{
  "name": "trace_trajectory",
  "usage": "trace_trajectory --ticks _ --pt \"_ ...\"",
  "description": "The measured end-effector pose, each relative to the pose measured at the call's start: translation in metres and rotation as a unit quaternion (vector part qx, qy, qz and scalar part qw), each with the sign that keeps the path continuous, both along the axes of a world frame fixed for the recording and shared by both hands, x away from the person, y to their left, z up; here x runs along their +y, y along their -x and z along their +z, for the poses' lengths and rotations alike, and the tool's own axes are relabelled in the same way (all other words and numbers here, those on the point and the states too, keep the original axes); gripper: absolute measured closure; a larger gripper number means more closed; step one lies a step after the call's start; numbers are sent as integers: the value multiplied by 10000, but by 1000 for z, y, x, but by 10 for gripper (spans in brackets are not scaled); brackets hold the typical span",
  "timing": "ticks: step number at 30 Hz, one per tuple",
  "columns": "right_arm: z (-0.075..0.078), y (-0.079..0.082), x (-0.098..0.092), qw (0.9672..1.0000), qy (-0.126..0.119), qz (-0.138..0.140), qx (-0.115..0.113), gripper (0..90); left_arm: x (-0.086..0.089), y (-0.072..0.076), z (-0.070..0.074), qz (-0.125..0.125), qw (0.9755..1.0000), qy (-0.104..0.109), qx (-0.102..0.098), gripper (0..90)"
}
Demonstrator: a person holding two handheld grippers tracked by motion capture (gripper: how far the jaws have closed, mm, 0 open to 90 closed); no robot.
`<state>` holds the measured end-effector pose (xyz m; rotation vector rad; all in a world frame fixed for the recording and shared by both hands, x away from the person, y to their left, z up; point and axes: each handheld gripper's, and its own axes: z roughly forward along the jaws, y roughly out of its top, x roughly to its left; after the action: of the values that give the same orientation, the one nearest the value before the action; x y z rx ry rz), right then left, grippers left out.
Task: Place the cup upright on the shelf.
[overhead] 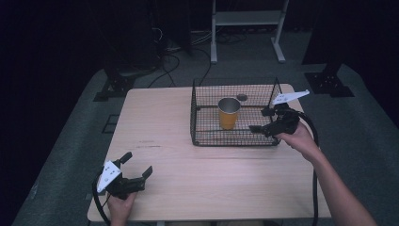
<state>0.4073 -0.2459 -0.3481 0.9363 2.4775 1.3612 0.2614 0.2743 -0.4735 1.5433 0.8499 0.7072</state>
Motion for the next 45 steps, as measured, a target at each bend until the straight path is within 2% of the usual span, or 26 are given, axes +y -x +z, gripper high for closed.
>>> trace_trajectory --ticks 16,30,32,45 --pt "-11 22 -1 9999 -12 120 1 24 0 0 0 6 10000 -12 -8 23" --pt "-26 39 -1 9998 -18 207 76 25 0 0 0 9 10000 -24 -7 22" --pt "-28 41 -2 9996 -51 240 141 24 0 0 0 10 10000 -25 -6 22" --pt "-37 56 -5 9995 -45 260 167 25 0 0 0 19 10000 -25 -2 22"
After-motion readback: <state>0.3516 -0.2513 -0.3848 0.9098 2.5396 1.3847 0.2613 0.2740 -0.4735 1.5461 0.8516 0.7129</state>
